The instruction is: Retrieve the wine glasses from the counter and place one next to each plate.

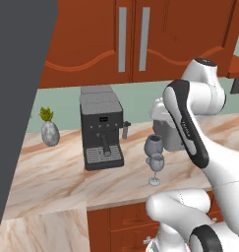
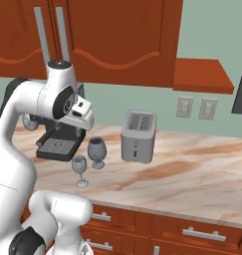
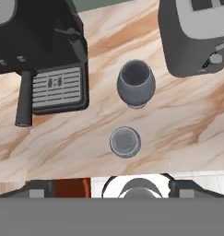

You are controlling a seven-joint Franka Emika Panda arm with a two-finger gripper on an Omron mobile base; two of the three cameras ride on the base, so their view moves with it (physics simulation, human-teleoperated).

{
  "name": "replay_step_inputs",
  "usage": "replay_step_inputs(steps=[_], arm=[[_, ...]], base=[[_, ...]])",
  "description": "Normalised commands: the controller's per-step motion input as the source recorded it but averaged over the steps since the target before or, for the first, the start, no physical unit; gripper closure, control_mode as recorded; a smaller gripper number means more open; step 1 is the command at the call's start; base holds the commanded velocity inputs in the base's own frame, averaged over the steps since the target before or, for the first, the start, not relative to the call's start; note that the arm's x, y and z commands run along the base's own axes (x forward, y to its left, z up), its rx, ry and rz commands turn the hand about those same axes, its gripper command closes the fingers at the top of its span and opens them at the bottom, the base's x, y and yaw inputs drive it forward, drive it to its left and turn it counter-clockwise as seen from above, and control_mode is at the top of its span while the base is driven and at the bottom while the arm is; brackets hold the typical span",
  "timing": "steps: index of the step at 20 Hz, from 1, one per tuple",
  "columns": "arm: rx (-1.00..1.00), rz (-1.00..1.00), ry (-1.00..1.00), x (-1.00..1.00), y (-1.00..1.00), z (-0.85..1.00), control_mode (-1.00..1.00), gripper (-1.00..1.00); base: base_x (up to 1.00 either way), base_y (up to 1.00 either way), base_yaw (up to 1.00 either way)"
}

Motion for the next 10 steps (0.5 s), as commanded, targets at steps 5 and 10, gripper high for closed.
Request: replay_step_inputs(steps=[5, 10], arm=[[0.13, -0.51, 0.18, -0.16, -0.10, -0.04, -1.00, -1.00], [0.28, -0.61, 0.12, -0.15, -0.04, -0.10, -1.00, -1.00]], base=[[0.00, 0.00, 0.00], [0.00, 0.00, 0.00]])
